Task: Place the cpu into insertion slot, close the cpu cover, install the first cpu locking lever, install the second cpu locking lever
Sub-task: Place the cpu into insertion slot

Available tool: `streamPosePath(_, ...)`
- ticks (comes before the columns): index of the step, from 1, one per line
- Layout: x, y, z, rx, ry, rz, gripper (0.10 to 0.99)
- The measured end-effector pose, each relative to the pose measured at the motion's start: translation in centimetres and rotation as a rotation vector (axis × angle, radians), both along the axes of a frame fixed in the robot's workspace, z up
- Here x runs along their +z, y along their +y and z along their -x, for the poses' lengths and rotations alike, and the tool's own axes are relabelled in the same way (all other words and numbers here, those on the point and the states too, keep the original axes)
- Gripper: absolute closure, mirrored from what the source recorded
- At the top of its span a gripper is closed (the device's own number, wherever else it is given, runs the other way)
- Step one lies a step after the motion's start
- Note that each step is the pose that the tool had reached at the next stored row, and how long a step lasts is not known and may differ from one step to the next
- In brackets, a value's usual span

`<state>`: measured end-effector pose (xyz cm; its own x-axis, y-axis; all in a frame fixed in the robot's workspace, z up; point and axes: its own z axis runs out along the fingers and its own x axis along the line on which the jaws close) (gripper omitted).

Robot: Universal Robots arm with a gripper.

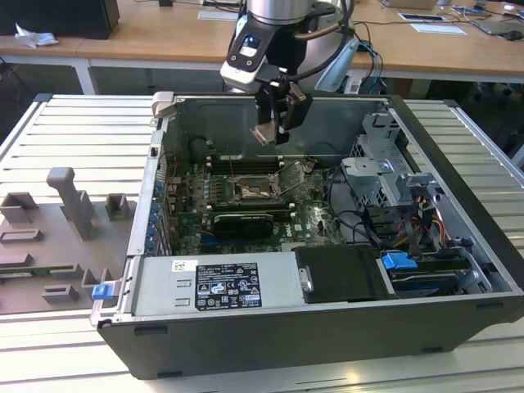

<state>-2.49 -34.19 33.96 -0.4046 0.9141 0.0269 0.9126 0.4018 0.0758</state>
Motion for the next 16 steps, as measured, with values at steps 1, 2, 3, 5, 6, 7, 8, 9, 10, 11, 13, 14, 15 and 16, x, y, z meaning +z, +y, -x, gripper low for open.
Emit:
streamPosePath(1, -0.06, 0.01, 0.0, -0.007, 0.0001, 0.0, 0.545)
streamPosePath(2, -0.12, 0.02, 0.0, -0.012, 0.0002, 0.0, 0.545)
streamPosePath(3, -0.18, 0.01, 0.0, -0.015, 0.0002, 0.0, 0.545)
streamPosePath(5, -0.48, 0.02, 0.01, -0.021, 0.0032, 0.002, 0.545)
streamPosePath(6, -0.65, 0.02, 0.01, -0.021, 0.0046, 0.003, 0.545)
streamPosePath(7, -1.07, 0.02, -0.01, -0.021, 0.0088, 0.006, 0.545)
streamPosePath(8, -1.26, 0.02, 0.0, -0.024, 0.0124, 0.006, 0.545)
streamPosePath(9, -1.4, 0.02, 0.0, -0.037, 0.0128, 0.007, 0.545)
streamPosePath(10, -1.59, 0.02, 0.0, -0.066, 0.013, 0.007, 0.545)
streamPosePath(11, -1.77, 0.02, 0.0, -0.093, 0.013, 0.006, 0.545)
streamPosePath(13, -1.97, 0.02, 0.0, -0.122, 0.0131, 0.007, 0.545)
streamPosePath(14, -2.08, 0.02, 0.0, -0.147, 0.0134, 0.007, 0.545)
streamPosePath(15, -2.16, 0.02, 0.0, -0.165, 0.0134, 0.007, 0.545)
streamPosePath(16, -2.23, 0.02, 0.0, -0.179, 0.0135, 0.007, 0.545)
